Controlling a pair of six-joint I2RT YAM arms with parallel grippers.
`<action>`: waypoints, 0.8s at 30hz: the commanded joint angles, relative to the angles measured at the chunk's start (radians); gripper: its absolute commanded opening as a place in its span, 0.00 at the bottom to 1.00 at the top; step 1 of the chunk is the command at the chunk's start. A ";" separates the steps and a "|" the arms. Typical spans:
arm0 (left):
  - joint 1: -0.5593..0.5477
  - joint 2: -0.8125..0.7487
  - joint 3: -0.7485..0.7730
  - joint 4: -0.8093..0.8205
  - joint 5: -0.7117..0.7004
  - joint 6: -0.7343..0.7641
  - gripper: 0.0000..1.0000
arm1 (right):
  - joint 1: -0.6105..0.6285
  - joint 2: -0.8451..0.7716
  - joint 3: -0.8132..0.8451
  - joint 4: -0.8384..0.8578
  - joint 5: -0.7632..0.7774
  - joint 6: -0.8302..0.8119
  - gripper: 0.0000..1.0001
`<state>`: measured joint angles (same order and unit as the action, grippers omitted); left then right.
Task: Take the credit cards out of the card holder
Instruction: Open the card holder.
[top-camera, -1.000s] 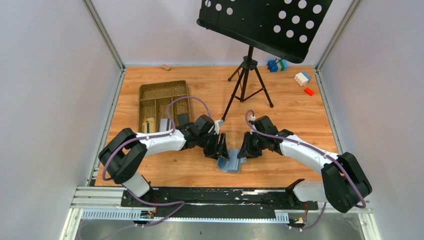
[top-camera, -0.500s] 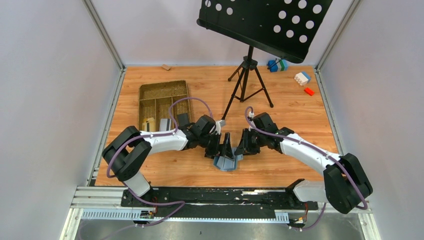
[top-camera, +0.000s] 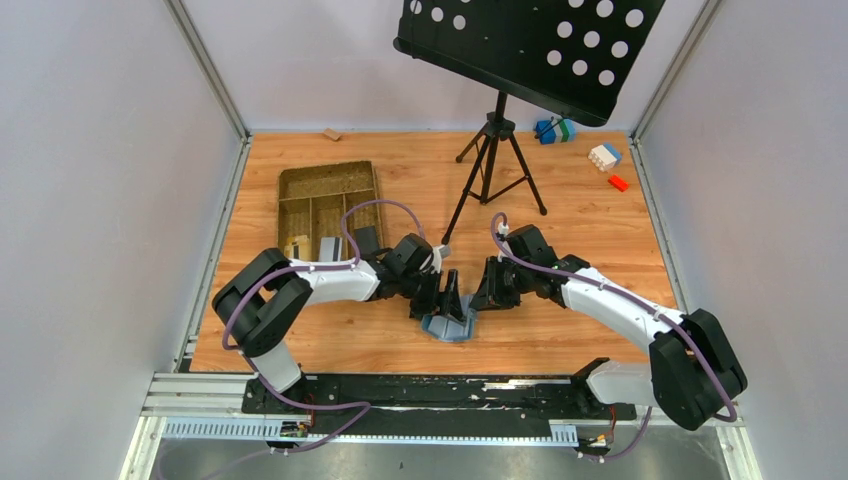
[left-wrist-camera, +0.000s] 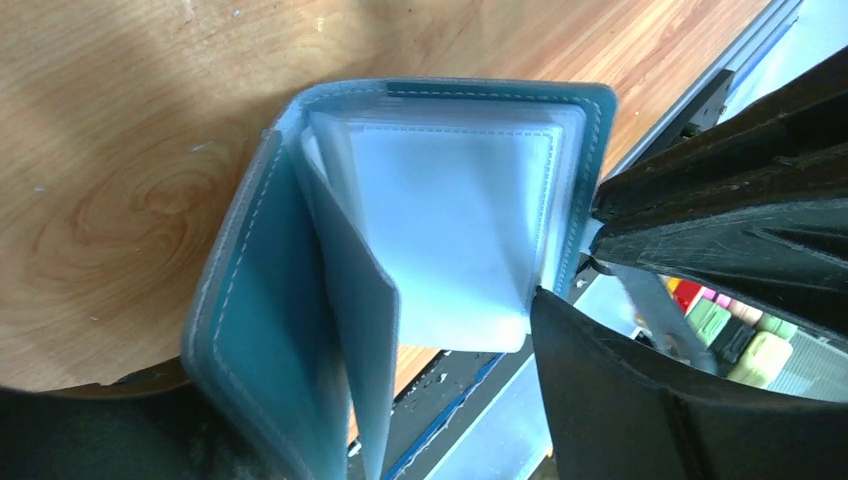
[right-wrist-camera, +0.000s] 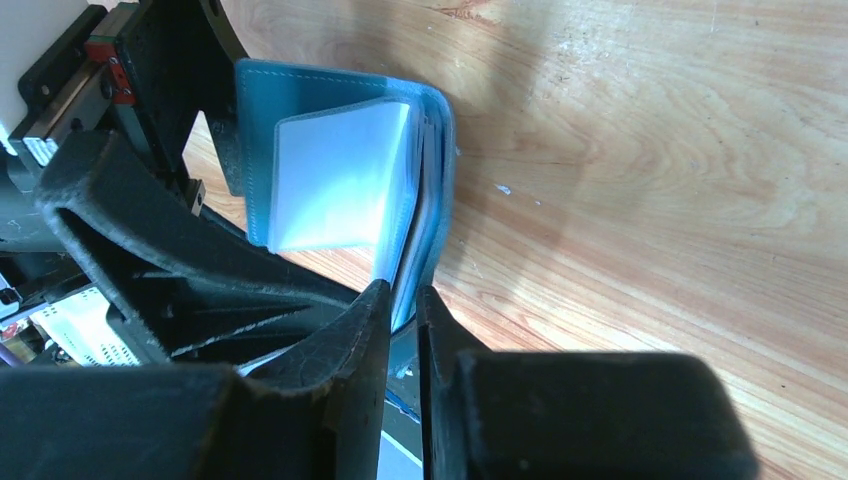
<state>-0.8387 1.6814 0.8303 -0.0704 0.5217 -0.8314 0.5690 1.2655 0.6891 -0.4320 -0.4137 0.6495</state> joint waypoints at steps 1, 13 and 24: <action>-0.007 0.013 -0.002 -0.011 -0.018 0.001 0.77 | 0.008 -0.029 0.029 0.006 -0.011 0.003 0.16; -0.006 -0.003 -0.020 0.009 -0.023 -0.035 0.42 | 0.007 -0.047 0.006 -0.014 0.005 -0.009 0.41; -0.007 -0.013 -0.066 0.093 -0.011 -0.099 0.41 | 0.007 -0.047 -0.013 -0.018 -0.006 -0.011 0.53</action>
<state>-0.8410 1.6749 0.7986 0.0288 0.5568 -0.9211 0.5709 1.2224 0.6811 -0.4549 -0.4118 0.6445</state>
